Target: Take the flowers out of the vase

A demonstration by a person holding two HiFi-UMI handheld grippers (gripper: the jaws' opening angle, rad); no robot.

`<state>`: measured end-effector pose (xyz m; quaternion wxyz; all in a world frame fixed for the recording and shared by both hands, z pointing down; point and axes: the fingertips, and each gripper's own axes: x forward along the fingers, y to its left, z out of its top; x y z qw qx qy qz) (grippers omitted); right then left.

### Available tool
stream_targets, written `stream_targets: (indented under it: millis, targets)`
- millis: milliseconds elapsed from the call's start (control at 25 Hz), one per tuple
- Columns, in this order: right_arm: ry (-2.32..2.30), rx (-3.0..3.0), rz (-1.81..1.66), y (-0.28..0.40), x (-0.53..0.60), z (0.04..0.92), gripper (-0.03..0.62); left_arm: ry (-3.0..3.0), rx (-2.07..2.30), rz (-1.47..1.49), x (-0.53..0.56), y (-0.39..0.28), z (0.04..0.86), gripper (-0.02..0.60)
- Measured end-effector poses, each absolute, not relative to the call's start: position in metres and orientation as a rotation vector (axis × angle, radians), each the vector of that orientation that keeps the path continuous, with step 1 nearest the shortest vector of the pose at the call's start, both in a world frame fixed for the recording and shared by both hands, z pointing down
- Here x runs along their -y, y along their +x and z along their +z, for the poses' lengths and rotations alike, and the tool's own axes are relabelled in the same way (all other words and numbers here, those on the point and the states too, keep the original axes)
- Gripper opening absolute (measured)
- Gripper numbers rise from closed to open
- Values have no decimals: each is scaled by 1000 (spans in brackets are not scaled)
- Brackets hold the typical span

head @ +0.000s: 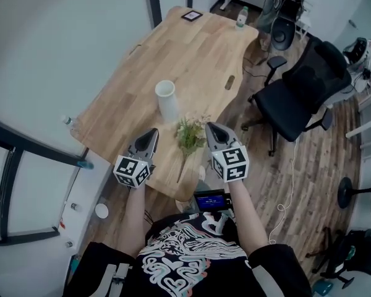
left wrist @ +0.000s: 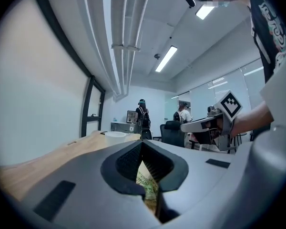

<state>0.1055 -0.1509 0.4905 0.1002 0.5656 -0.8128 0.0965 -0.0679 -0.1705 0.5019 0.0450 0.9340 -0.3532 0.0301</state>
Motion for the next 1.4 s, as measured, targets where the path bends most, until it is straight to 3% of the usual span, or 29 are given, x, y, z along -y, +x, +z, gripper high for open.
stream_targets:
  millis: [720, 1400]
  targets:
    - [1579, 2607, 74, 116, 60, 412, 3, 2885, 1411, 26, 80, -50, 412, 3]
    - [1524, 2662, 64, 124, 5, 410, 3, 2800, 1554, 64, 12, -52, 407, 3]
